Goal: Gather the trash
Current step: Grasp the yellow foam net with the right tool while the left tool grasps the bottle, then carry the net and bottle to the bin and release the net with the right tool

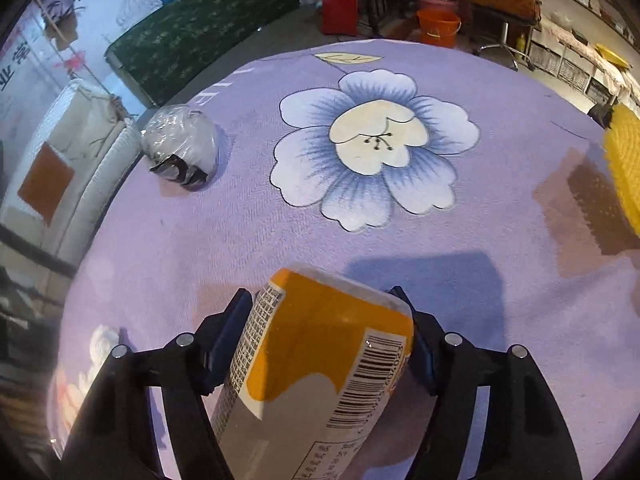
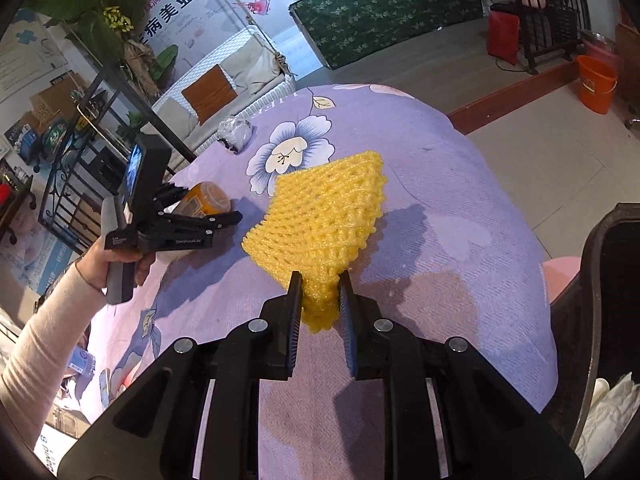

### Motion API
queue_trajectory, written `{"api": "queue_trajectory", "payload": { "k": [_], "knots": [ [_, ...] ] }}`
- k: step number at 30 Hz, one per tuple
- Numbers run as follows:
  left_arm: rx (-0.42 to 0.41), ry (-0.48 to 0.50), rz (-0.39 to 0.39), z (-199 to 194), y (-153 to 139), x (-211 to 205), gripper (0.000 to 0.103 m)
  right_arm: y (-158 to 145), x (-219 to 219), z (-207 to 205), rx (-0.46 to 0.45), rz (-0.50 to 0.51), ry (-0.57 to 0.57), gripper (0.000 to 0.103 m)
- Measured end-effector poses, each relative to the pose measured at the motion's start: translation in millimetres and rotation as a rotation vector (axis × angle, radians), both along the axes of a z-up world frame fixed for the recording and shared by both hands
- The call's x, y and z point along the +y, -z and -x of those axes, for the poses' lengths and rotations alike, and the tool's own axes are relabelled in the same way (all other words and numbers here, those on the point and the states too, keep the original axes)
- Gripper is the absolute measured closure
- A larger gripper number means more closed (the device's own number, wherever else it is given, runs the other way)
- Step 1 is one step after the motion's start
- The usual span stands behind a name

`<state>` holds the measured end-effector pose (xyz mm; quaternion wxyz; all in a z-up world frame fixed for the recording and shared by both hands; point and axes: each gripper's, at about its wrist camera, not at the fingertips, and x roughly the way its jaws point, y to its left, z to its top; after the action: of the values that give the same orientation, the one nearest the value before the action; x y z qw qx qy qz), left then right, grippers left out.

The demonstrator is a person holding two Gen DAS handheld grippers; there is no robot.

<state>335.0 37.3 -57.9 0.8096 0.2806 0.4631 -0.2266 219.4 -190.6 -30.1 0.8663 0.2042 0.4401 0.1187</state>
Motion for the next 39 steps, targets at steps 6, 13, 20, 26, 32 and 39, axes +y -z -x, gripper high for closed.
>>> {"api": "queue_trajectory", "payload": {
  "k": [6, 13, 20, 26, 32, 39],
  "knots": [
    [-0.042, -0.101, 0.082, 42, -19, 2, 0.037, -4, -9, 16, -0.017, -0.027, 0.016, 0.084],
    [-0.086, -0.138, 0.226, 96, -49, -1, 0.038, -11, -16, 42, -0.038, -0.027, 0.017, 0.084],
    [-0.127, -0.166, 0.327, 123, -61, -18, 0.039, -18, -25, 69, -0.065, -0.006, 0.031, 0.084],
    [-0.18, -0.159, 0.353, 151, -67, -37, 0.039, -20, -42, 90, -0.077, -0.007, 0.059, 0.084],
    [-0.186, -0.095, 0.431, 172, -78, -68, 0.04, -24, -65, 111, -0.097, 0.009, 0.106, 0.084],
    [-0.178, -0.018, 0.508, 194, -80, -117, 0.041, -26, -108, 141, -0.102, 0.037, 0.208, 0.084]
  ]
}}
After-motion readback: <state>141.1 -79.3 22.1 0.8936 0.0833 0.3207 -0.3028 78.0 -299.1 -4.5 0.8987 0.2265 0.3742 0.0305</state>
